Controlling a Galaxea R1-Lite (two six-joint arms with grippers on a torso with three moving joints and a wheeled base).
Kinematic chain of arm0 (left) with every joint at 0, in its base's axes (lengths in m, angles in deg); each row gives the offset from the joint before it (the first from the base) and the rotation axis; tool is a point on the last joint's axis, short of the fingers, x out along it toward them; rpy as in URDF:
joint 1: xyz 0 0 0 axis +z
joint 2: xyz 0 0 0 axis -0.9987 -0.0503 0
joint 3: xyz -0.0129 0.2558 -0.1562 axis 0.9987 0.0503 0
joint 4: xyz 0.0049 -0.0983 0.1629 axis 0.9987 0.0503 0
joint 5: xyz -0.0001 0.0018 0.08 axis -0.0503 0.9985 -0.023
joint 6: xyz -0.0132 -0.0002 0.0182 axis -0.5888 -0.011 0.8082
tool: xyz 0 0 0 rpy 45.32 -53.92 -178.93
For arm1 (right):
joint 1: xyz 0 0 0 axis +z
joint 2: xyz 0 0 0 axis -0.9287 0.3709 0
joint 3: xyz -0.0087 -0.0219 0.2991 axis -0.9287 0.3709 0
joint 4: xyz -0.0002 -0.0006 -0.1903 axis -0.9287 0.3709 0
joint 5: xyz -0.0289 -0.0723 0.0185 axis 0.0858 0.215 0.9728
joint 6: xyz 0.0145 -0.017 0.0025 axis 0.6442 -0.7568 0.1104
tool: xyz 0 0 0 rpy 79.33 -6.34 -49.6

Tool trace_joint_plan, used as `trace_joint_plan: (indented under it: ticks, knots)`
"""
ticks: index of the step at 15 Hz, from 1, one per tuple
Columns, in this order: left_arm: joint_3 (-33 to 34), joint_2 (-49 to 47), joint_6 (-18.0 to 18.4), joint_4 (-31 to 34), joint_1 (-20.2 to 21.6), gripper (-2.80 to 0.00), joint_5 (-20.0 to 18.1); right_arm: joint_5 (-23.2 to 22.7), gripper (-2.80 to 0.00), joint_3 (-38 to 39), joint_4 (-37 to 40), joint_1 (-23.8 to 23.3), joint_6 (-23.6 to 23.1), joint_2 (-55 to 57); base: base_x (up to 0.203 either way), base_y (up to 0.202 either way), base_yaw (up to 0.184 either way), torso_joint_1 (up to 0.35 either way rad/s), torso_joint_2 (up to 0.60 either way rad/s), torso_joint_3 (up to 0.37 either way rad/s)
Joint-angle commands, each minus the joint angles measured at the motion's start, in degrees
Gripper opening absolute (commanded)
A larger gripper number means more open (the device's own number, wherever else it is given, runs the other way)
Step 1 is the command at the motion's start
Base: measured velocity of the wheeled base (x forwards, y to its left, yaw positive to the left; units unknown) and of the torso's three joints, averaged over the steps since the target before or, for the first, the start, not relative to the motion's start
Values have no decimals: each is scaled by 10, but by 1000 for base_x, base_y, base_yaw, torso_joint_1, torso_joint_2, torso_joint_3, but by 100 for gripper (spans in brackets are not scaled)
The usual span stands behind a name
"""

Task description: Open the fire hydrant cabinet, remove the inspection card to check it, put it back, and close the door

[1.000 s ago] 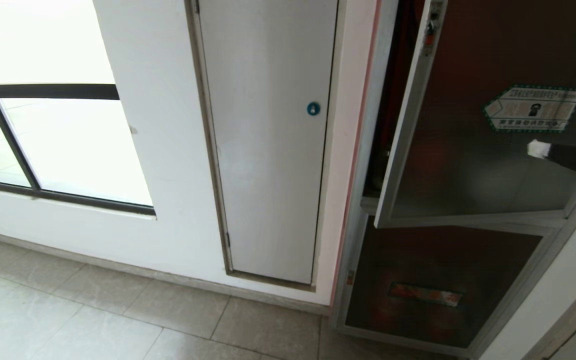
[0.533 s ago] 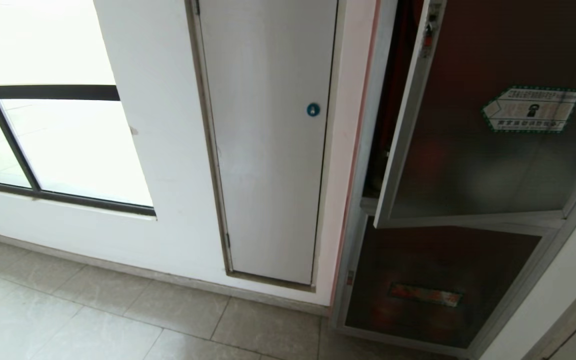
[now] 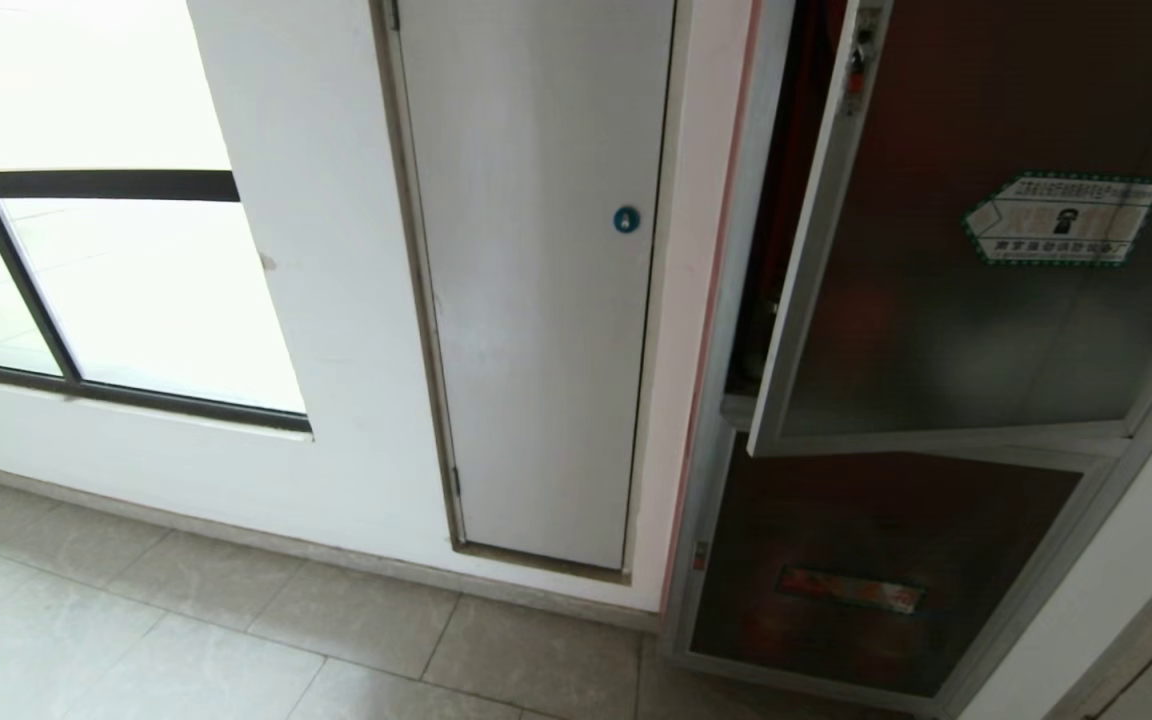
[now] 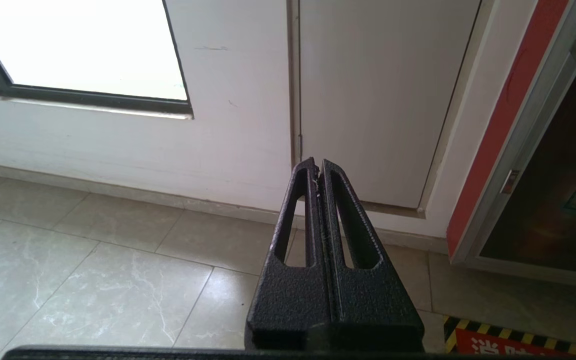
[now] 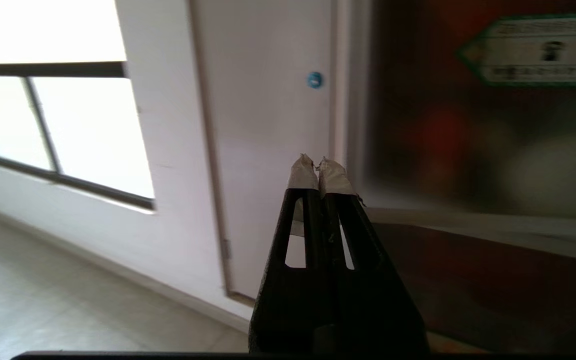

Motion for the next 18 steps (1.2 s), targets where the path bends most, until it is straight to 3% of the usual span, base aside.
trace_joint_plan:
  ticks: [1,4,9,12,14,18]
  knots:
    - [4,-1,0,0,0,-280,0,46,-280,59,-1,-1,-29,-61,0,0,0,0,0,0]
    - [4,-1,0,0,0,-280,0,85,-280,148,-18,-1,-61,-75,0,0,0,0,0,0]
    - [4,-1,0,0,0,-280,0,106,-280,266,-96,-1,-107,-76,0,0,0,0,0,0]
    - [4,-1,-1,0,0,-280,0,106,-280,267,-80,-1,-132,-76,0,0,0,0,0,0]
    - [4,-1,0,0,0,-280,0,106,-280,267,-24,-1,-145,-76,0,0,0,0,0,0]
    - [4,-1,0,0,0,-280,0,108,-280,266,3,-1,-116,-76,0,0,0,0,0,0]
